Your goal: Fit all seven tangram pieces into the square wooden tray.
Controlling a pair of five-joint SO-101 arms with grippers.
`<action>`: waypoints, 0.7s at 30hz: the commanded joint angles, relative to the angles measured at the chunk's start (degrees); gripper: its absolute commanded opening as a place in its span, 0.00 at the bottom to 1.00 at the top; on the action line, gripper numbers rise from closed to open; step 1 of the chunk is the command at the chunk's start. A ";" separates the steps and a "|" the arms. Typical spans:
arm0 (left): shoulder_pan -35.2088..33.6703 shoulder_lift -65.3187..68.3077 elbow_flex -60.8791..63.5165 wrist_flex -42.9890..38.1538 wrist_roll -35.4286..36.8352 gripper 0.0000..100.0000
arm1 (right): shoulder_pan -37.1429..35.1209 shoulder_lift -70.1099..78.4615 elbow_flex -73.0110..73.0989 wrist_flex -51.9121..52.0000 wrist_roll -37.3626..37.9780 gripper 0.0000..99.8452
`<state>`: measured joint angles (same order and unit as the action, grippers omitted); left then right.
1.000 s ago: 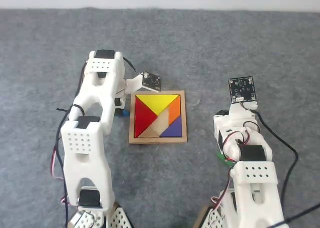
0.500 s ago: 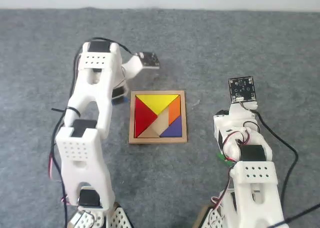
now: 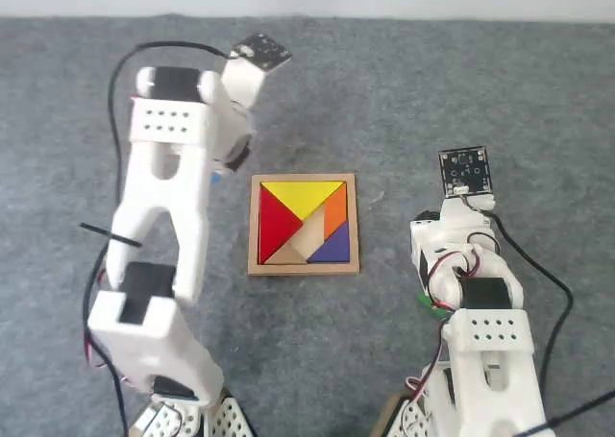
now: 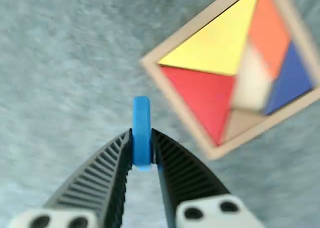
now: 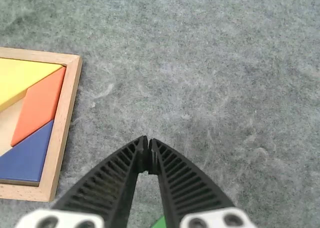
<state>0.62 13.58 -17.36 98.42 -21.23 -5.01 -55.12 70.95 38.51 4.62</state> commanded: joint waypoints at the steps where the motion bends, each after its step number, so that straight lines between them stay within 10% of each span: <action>1: 7.82 -6.51 4.62 -1.14 20.66 0.01 | 0.22 0.31 -0.26 -0.84 0.70 0.01; 9: 18.90 -7.12 21.93 -20.31 38.77 0.01 | 0.57 0.31 -0.35 -0.84 0.70 0.01; 21: 22.33 -6.15 28.09 -35.43 46.95 0.01 | 0.57 0.31 -0.35 -0.84 0.70 0.01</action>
<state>21.71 10.07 10.51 66.42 23.69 -5.01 -55.12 70.95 38.51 4.62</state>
